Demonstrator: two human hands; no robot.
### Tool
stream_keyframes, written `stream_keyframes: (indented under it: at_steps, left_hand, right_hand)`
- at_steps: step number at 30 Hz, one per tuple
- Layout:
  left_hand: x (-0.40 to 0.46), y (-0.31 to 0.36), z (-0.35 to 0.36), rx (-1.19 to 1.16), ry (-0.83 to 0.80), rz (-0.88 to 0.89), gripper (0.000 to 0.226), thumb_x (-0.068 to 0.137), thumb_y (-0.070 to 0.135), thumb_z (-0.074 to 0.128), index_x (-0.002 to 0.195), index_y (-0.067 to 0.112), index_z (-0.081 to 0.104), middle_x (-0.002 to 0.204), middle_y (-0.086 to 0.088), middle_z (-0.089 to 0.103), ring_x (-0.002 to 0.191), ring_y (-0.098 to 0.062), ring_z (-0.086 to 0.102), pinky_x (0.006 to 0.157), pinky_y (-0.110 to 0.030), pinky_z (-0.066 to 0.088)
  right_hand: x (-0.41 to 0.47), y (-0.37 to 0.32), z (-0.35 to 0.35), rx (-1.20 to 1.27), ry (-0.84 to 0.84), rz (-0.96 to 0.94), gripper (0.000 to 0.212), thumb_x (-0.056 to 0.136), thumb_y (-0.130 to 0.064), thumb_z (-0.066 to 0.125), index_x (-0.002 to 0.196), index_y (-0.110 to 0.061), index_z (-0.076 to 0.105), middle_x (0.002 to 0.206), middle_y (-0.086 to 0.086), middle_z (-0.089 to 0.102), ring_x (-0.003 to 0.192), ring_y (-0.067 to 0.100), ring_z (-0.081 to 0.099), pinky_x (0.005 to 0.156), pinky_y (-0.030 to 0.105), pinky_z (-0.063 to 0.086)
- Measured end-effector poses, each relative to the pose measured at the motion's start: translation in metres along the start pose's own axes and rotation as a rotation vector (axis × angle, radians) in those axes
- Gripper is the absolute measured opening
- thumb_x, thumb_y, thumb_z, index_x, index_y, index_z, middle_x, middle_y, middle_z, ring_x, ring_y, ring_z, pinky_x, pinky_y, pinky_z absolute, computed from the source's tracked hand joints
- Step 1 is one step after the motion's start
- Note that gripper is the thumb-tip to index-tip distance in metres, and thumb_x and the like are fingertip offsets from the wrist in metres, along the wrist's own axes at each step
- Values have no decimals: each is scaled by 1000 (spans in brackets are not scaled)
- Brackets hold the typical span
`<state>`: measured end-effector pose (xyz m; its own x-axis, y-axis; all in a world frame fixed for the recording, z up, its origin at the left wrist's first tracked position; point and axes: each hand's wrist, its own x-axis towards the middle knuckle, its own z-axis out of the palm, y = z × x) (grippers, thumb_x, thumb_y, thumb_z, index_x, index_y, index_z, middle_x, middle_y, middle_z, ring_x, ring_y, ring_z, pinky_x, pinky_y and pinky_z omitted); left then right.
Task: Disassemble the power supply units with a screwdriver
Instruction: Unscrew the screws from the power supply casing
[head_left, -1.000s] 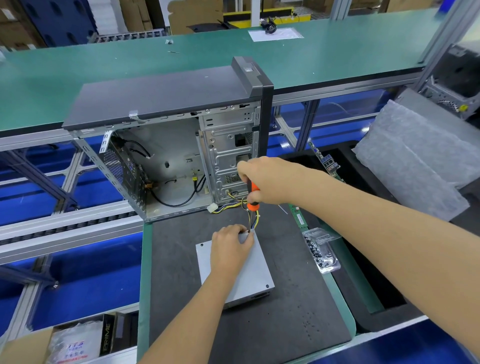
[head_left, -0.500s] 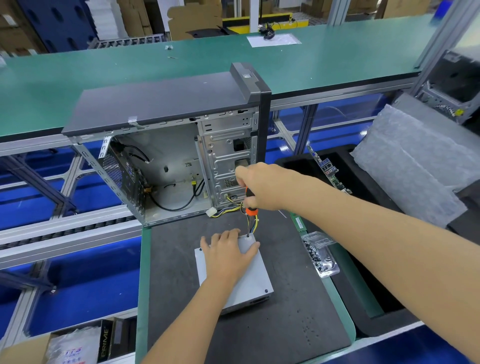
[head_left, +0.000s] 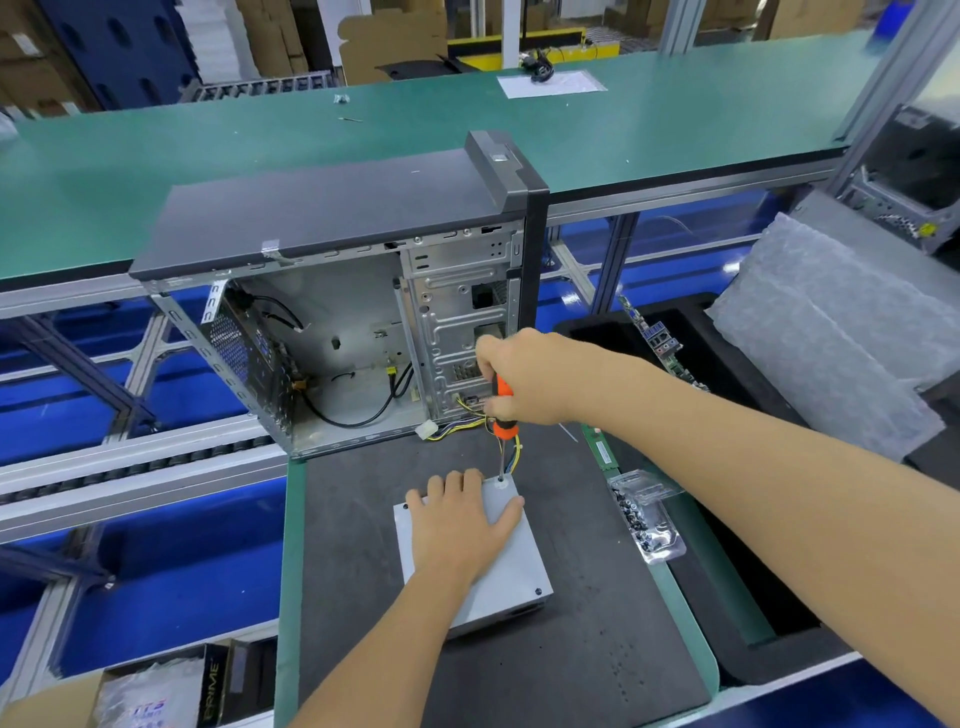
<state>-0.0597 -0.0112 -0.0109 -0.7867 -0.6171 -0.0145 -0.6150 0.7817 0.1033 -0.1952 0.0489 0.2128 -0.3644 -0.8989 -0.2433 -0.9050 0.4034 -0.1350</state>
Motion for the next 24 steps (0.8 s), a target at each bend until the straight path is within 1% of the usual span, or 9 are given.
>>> stream_keyframes:
  at_steps: [3, 7, 9, 11, 13, 16, 19, 21, 24]
  left_hand:
    - [0, 0, 0, 3, -7, -1, 83, 80, 81, 8, 121, 26, 56, 110, 8, 61, 104, -23, 51, 87, -45, 28]
    - [0, 2, -4, 10, -25, 1, 85, 79, 81, 6, 123, 27, 54, 112, 9, 59, 106, -22, 50, 88, -44, 29]
    - [-1, 2, -6, 11, -28, 0, 84, 79, 80, 6, 124, 27, 54, 112, 10, 58, 105, -21, 49, 89, -43, 30]
    - [-1, 2, -8, 15, -40, 0, 82, 80, 80, 8, 124, 28, 53, 113, 10, 58, 106, -21, 48, 89, -42, 30]
    - [-2, 2, -8, 16, -44, 0, 80, 82, 80, 11, 125, 28, 52, 115, 10, 58, 107, -21, 48, 90, -42, 30]
    - [-2, 2, -9, 14, -46, -3, 79, 82, 80, 12, 125, 28, 52, 114, 10, 58, 107, -21, 48, 90, -42, 30]
    - [-2, 2, -8, 11, -44, -1, 81, 81, 80, 9, 125, 27, 52, 114, 10, 59, 107, -21, 49, 90, -43, 31]
    - [-2, 2, -7, 3, -35, 0, 83, 80, 80, 8, 125, 28, 53, 114, 9, 59, 106, -21, 49, 90, -43, 31]
    - [-2, 2, -8, 0, -23, -1, 85, 79, 79, 6, 125, 27, 54, 113, 9, 60, 105, -21, 50, 89, -42, 31]
  right_hand:
    - [-1, 4, 0, 181, -25, 24, 40, 88, -45, 66, 109, -18, 45, 88, -1, 48, 79, 24, 56, 59, 32, 43]
    - [0, -4, 0, -20, 10, 153, 70, 84, -81, 36, 94, -12, 46, 78, 1, 41, 65, 20, 48, 53, 32, 36]
    - [0, -8, -3, -125, 6, 135, 61, 91, -72, 40, 94, -11, 47, 80, 2, 41, 71, 25, 49, 59, 34, 39]
    - [0, -10, -5, -76, -41, 83, 34, 96, -46, 52, 106, -14, 46, 92, 4, 46, 77, 27, 51, 62, 34, 41]
    - [-1, -12, -8, -15, -105, 63, 25, 91, -30, 59, 106, -18, 43, 103, 7, 53, 80, 25, 57, 60, 33, 45]
    - [-2, -15, -10, -26, -127, 110, 44, 87, -49, 66, 108, -19, 41, 103, 2, 49, 82, 25, 55, 57, 32, 43]
    - [-5, -18, -12, -267, -64, 194, 61, 92, -72, 35, 103, -13, 47, 95, 6, 46, 71, 24, 46, 58, 34, 35]
    - [-5, -18, -10, -347, -34, 171, 53, 99, -62, 33, 102, -11, 49, 96, 8, 48, 68, 24, 45, 59, 35, 36]
    - [-6, -17, -9, -196, -66, 83, 31, 96, -34, 54, 117, -13, 45, 104, 9, 50, 85, 29, 53, 70, 39, 48]
